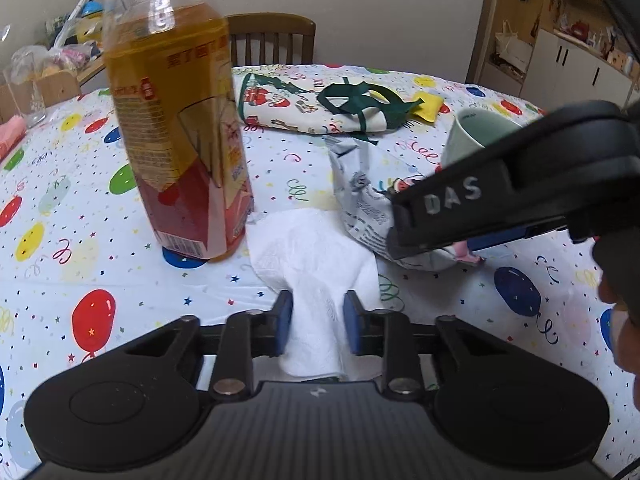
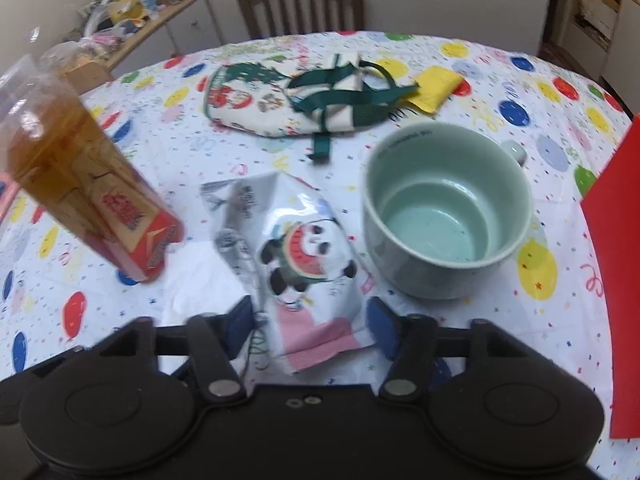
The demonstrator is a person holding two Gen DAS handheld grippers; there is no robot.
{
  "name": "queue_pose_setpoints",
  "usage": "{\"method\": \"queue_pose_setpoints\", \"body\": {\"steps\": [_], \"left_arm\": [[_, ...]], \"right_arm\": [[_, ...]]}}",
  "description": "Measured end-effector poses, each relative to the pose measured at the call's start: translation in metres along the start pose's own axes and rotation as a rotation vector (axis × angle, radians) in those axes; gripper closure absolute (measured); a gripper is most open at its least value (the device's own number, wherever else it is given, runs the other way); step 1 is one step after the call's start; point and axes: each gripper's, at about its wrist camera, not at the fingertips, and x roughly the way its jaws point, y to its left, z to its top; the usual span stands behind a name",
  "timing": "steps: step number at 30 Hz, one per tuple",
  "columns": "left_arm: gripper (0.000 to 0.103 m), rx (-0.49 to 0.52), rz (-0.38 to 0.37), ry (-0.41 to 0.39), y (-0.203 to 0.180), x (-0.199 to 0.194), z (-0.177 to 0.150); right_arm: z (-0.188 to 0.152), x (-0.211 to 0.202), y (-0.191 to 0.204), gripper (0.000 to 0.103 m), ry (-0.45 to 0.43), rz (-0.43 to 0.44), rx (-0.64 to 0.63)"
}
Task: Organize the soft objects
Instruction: 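Grasp the white tissue with the left tool while the right tool grasps the panda snack bag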
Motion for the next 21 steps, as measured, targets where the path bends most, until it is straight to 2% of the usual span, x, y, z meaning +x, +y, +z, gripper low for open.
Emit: {"method": "queue_pose_setpoints", "body": {"steps": [2, 8, 21], "left_arm": [[0.086, -0.014, -0.010, 0.002, 0.004, -0.001, 0.000], [0.090, -0.029, -0.027, 0.000, 0.009, -0.005, 0.001], [0.092, -0.055, -0.063, -0.007, 0.017, -0.026, -0.002]], "right_arm": [[0.000, -0.002, 0.004, 0.055, -0.005, 0.001, -0.019], [-0.002, -0.010, 0.008, 0.064, -0.030, 0.006, -0.047], [-0.019, -0.049, 0.002, 0.070, -0.055, 0.109, -0.001]]}}
